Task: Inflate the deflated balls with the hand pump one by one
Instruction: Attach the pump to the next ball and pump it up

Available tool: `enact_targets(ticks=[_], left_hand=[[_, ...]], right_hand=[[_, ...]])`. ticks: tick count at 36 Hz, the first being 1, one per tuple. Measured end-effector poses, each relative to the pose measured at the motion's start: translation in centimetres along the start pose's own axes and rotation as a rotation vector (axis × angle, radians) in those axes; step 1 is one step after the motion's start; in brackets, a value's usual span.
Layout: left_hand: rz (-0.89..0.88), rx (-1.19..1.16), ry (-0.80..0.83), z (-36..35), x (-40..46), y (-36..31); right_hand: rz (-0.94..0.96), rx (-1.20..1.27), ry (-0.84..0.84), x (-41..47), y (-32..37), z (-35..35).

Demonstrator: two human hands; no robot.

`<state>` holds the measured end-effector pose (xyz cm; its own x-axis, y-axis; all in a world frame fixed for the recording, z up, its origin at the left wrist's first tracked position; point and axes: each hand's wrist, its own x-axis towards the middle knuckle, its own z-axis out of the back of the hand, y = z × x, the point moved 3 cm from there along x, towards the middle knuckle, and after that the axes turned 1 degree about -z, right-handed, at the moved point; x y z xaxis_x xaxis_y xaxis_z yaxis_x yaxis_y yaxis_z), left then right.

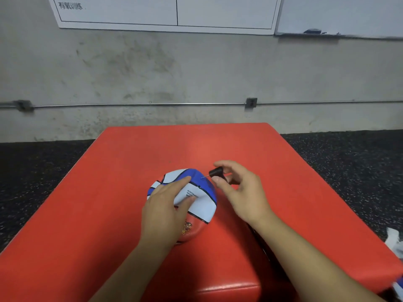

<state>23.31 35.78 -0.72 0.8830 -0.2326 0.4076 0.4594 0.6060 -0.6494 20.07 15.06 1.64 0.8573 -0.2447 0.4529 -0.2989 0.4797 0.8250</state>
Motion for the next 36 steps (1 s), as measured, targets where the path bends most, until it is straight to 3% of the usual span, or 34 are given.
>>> enact_targets(ticks=[4,21,28,36], left_hand=[[0.010,0.005,-0.007,0.0,0.1,-0.2],[0.018,0.015,-0.037,0.0,0.2,-0.4],[0.009,0.001,-0.046,-0.2,0.2,-0.5],[-0.004,0.022,-0.063,0.0,0.1,-0.8]], right_hand=[[0.068,-0.108,0.075,-0.6,1.0,-0.2],[0.271,-0.363,0.069,-0.9,2.6,-0.3],[0.261,-0.475,0.066,-1.1,3.1,-1.0],[0.181,-0.434,0.080,-0.9,2.9,-1.6]])
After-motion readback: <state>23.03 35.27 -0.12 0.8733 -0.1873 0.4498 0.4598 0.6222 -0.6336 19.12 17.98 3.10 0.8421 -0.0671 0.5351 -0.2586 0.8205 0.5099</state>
